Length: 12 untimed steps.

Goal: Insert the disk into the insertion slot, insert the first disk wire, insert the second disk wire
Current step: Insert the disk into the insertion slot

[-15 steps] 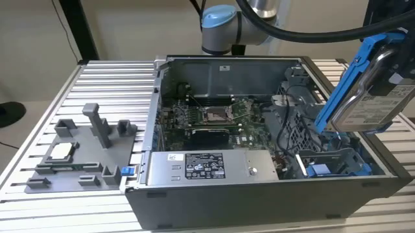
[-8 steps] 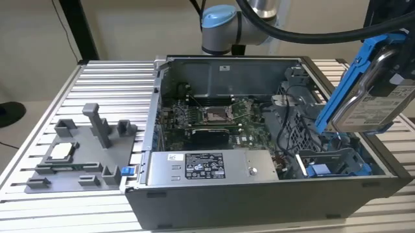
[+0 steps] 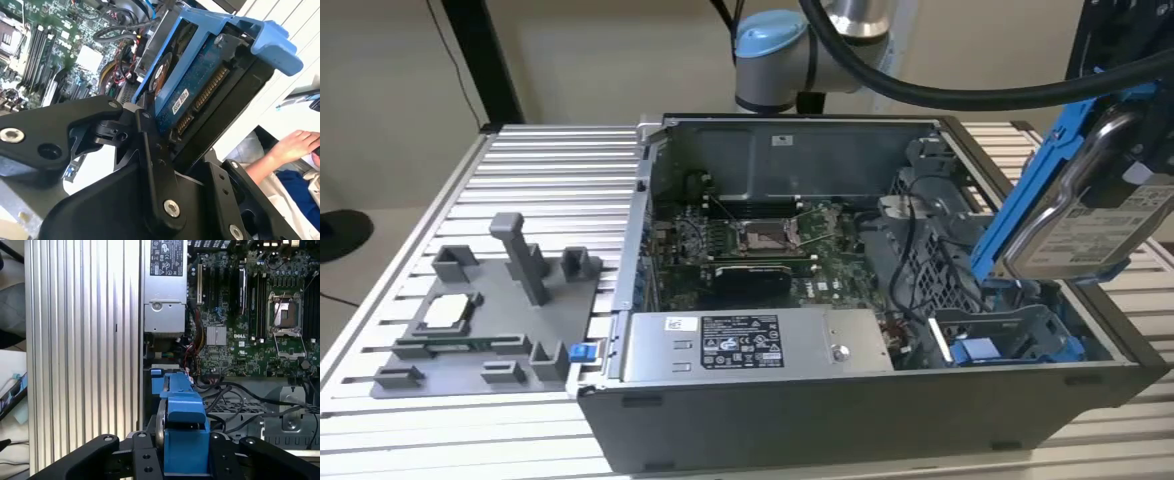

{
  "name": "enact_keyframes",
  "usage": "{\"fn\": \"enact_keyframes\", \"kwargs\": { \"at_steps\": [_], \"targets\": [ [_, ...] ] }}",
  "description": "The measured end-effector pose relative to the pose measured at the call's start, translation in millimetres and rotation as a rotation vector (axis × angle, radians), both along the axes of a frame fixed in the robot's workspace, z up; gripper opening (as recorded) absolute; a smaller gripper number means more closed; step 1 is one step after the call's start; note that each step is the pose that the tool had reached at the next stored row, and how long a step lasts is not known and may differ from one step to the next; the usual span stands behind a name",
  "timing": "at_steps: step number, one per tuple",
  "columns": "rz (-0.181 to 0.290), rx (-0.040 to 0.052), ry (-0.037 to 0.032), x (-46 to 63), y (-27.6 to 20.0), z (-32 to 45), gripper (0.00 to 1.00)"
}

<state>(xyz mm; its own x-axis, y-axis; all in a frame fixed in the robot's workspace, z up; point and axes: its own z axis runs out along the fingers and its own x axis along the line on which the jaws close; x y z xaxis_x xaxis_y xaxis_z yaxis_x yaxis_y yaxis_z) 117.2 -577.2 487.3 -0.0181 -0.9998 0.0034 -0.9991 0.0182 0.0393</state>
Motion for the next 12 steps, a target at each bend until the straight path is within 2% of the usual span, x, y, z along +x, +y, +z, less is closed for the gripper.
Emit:
{"fn": "enact_keyframes", "kwargs": {
  "at_steps": [12],
  "targets": [
    [0.000,0.0003,0.0000,0.0,0.0,-3.8,0.00]
  ]
}}
